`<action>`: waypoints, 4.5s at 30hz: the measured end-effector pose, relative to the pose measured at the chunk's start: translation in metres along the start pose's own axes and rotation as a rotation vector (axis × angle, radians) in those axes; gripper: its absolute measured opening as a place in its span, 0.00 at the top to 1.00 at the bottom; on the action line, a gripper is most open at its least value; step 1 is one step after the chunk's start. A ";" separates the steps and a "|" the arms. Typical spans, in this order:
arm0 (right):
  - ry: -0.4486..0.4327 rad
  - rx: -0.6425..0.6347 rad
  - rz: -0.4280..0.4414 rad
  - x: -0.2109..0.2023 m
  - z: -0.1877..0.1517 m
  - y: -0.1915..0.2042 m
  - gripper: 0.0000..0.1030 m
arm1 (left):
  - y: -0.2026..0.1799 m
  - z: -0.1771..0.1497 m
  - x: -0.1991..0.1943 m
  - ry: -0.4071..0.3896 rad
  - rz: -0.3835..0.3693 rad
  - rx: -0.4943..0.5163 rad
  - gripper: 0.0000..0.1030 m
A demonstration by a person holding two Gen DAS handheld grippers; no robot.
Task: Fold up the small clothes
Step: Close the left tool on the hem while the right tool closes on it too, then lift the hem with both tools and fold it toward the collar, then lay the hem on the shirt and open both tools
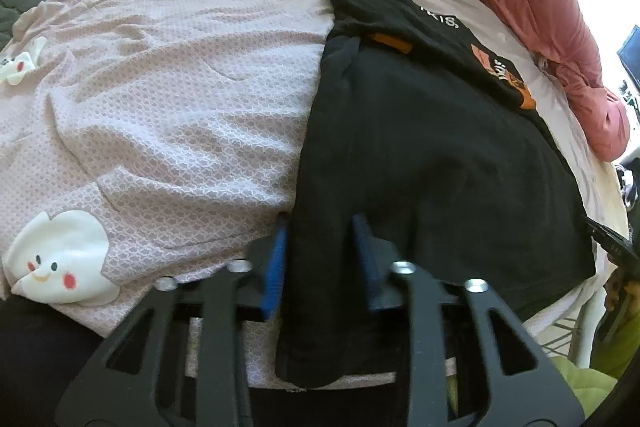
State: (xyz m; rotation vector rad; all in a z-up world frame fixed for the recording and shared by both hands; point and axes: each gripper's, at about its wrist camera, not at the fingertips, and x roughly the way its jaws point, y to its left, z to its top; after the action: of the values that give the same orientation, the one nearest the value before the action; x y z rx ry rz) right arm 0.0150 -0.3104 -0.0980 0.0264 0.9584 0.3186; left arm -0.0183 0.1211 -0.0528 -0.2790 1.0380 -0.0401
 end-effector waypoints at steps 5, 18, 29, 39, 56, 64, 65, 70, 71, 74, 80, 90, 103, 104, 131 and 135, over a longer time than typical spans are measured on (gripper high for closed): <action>-0.049 -0.003 0.021 -0.022 0.004 -0.004 0.92 | 0.002 0.002 -0.010 -0.025 -0.017 -0.005 0.97; 0.013 -0.009 0.048 -0.019 -0.011 -0.006 0.88 | 0.006 -0.004 -0.004 0.024 -0.045 -0.012 0.92; 0.076 -0.037 0.084 -0.011 -0.026 0.005 0.74 | 0.004 -0.014 -0.005 0.036 -0.047 -0.002 0.82; -0.069 -0.065 0.168 -0.051 -0.008 -0.001 0.92 | 0.004 -0.022 -0.014 0.023 -0.052 -0.014 0.94; -0.170 0.001 0.206 -0.046 0.015 -0.014 0.93 | 0.002 -0.020 -0.012 0.036 -0.063 -0.024 0.95; -0.244 0.010 0.247 -0.049 0.034 -0.017 0.93 | 0.000 0.000 -0.035 -0.056 -0.069 -0.049 0.97; -0.256 0.013 0.255 -0.049 0.038 -0.018 0.93 | -0.001 0.006 -0.039 -0.073 -0.071 -0.051 0.97; -0.304 0.031 0.278 -0.052 0.053 -0.025 0.93 | 0.000 0.024 -0.044 -0.112 -0.059 -0.082 0.97; -0.309 0.034 0.281 -0.052 0.055 -0.026 0.93 | 0.000 0.027 -0.044 -0.118 -0.059 -0.091 0.97; -0.328 0.039 0.286 -0.052 0.064 -0.030 0.93 | -0.002 0.038 -0.045 -0.134 -0.043 -0.100 0.97; -0.373 0.035 0.285 -0.055 0.081 -0.031 0.93 | -0.011 0.061 -0.045 -0.166 -0.007 -0.108 0.97; -0.403 0.025 0.261 -0.050 0.109 -0.033 0.93 | -0.026 0.093 -0.048 -0.223 0.037 -0.084 0.97; -0.428 0.025 0.220 -0.043 0.147 -0.037 0.93 | -0.041 0.148 -0.044 -0.275 0.061 -0.055 0.97; -0.430 0.027 0.216 -0.042 0.151 -0.038 0.93 | -0.042 0.152 -0.043 -0.277 0.060 -0.054 0.97; -0.349 0.060 -0.053 0.057 0.204 -0.042 0.93 | -0.038 0.235 0.058 -0.239 0.088 -0.033 0.97; -0.305 0.063 -0.087 0.078 0.204 -0.043 0.93 | -0.033 0.239 0.081 -0.208 0.092 -0.036 0.96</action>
State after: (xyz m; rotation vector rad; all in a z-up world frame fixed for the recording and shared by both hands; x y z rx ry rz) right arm 0.2322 -0.3051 -0.0491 0.0878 0.6648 0.1969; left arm 0.2301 0.1261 0.0006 -0.2620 0.8442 0.0890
